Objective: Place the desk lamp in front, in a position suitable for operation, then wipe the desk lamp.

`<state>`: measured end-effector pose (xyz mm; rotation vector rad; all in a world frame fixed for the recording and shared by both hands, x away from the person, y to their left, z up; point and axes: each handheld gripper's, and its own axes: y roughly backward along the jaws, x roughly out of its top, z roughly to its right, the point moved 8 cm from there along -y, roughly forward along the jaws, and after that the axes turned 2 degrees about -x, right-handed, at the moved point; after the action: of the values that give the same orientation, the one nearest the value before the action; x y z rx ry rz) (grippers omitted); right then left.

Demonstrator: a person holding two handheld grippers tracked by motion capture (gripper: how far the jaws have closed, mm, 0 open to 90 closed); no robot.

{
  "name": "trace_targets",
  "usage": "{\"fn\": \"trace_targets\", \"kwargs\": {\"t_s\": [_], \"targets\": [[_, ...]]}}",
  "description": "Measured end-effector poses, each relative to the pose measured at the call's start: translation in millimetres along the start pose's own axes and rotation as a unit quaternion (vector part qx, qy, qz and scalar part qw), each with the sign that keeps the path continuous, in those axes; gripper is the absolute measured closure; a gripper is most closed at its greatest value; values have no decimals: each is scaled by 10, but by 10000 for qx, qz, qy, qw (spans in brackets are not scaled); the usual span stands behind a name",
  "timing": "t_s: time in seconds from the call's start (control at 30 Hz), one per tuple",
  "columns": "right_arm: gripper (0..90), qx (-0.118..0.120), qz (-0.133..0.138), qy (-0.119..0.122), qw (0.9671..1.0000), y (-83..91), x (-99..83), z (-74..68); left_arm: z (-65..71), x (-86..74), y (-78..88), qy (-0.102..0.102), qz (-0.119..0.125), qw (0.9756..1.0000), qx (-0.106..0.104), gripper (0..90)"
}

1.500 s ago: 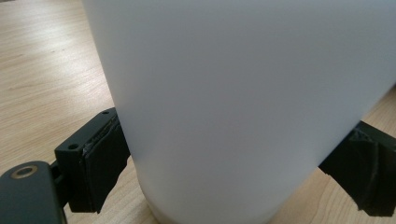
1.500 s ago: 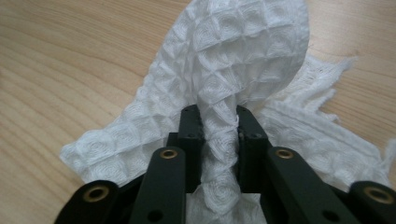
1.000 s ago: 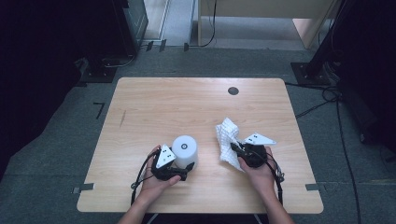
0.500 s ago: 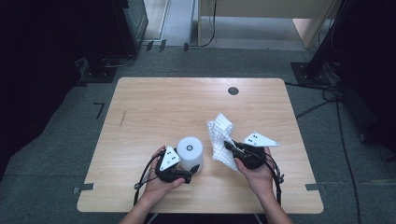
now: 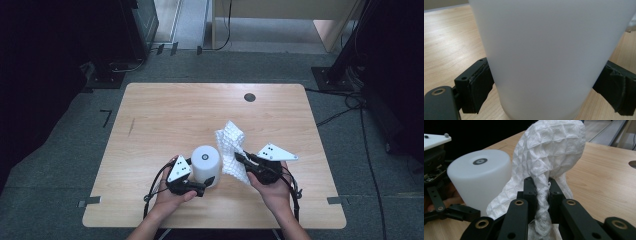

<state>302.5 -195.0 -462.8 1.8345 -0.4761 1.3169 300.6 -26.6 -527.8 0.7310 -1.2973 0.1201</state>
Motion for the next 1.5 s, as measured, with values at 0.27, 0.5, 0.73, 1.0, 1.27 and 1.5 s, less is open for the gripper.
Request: {"fn": "trace_targets", "kwargs": {"t_s": [0.27,0.5,0.73,1.0,1.27,1.5], "targets": [[809,-56,-67,-73,9999,-30,-58,46,33,-49,-47,-177,-120,9997,-68,82],[809,165,-7,-203,9997,-46,-67,-37,-4,-77,-81,-142,-188,9996,181,81],[808,438,185,-164,9987,-97,-56,-243,-68,-49,-48,65,-78,9991,406,82],[807,458,-52,-331,9984,-217,-220,-273,-41,-77,-93,28,-93,9989,463,82],[806,314,18,-164,9994,-188,-170,-278,-28,-77,-90,-123,-55,9985,539,80],[806,453,394,-88,9982,-55,24,-326,-10,-11,-13,-535,-133,9957,741,82]]}}
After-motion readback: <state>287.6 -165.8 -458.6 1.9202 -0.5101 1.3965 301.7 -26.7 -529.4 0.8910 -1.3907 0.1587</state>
